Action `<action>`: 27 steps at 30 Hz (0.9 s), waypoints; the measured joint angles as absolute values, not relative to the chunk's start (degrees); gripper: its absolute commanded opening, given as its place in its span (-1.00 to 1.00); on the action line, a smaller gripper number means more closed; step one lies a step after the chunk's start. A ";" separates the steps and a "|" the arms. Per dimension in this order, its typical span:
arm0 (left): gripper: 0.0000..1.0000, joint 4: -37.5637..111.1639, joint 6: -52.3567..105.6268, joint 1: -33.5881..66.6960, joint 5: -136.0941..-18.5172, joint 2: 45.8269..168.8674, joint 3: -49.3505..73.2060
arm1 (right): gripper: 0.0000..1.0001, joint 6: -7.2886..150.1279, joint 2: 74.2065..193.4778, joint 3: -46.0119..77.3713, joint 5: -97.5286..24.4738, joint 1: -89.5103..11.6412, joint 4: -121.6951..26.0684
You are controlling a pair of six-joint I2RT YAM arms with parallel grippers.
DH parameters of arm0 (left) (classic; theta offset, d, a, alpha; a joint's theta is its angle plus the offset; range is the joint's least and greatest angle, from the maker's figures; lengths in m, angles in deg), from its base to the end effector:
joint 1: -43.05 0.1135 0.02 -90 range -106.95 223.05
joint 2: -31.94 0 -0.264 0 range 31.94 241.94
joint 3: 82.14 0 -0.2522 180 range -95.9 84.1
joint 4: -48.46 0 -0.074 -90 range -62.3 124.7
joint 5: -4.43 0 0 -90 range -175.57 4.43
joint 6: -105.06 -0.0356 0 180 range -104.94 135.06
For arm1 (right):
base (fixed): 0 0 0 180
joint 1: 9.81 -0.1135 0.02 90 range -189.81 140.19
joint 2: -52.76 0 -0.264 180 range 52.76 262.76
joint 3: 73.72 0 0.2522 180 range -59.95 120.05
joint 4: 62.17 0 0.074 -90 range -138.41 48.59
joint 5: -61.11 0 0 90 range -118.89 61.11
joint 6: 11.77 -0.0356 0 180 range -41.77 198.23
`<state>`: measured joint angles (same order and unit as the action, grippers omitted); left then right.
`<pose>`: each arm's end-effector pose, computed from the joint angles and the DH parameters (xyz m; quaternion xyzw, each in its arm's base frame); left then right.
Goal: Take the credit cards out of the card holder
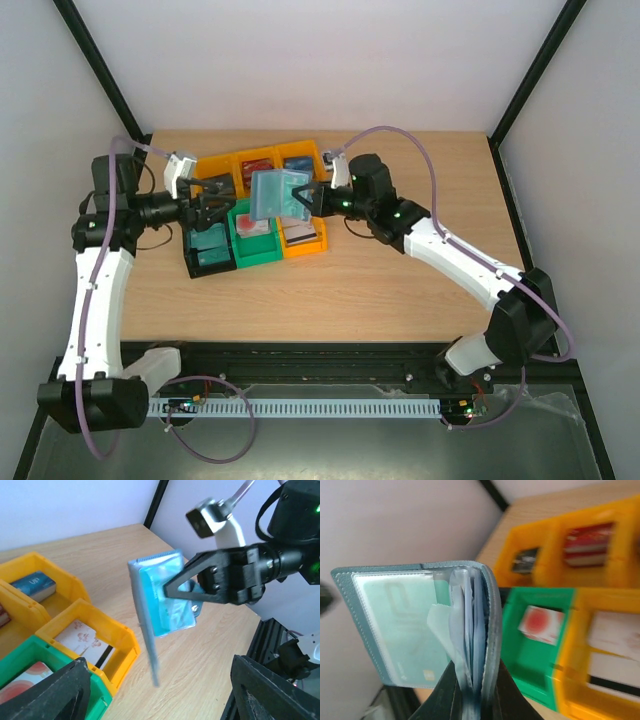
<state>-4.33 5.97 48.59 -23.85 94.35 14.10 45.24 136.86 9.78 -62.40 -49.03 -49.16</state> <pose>0.2122 -0.0109 0.3919 0.2739 0.7406 -0.3903 0.4734 0.2555 0.2339 0.3491 -0.2189 0.7417 0.5319 0.3449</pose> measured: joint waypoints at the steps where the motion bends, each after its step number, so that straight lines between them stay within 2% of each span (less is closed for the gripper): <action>1: 0.49 -4.68 5.56 48.88 -24.01 93.74 13.86 | -0.97 45.22 136.88 9.78 -59.41 -49.53 -47.11; 7: 0.08 -5.40 4.20 49.69 -23.39 87.73 13.34 | -0.97 47.32 137.01 11.27 -40.92 -54.76 -36.94; 9: -0.23 -3.15 6.54 49.62 -20.29 85.33 14.97 | -0.97 48.15 137.29 11.57 -38.84 -56.26 -36.14; 11: -0.38 3.10 13.03 48.35 -18.37 82.57 19.94 | -0.97 48.54 137.80 11.55 -40.31 -56.94 -36.25; 14: -0.36 14.03 25.62 45.53 -18.46 80.82 29.55 | -0.97 48.34 138.54 11.11 -46.08 -56.94 -38.87; 17: -0.30 18.95 33.71 41.75 -21.52 85.52 35.21 | -0.97 47.75 139.09 10.59 -52.92 -56.92 -43.55; 22: -0.28 19.84 35.07 36.73 -23.53 93.76 32.88 | -0.97 48.34 140.40 11.09 -58.60 -56.92 -46.63; 27: -0.26 16.02 30.08 37.10 -23.53 100.45 25.27 | -0.97 49.85 140.70 12.42 -60.52 -56.07 -46.67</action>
<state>16.02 30.08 37.10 -23.53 100.45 25.27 49.85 140.70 12.42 -60.52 -56.07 -46.67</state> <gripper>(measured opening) 0.364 0.070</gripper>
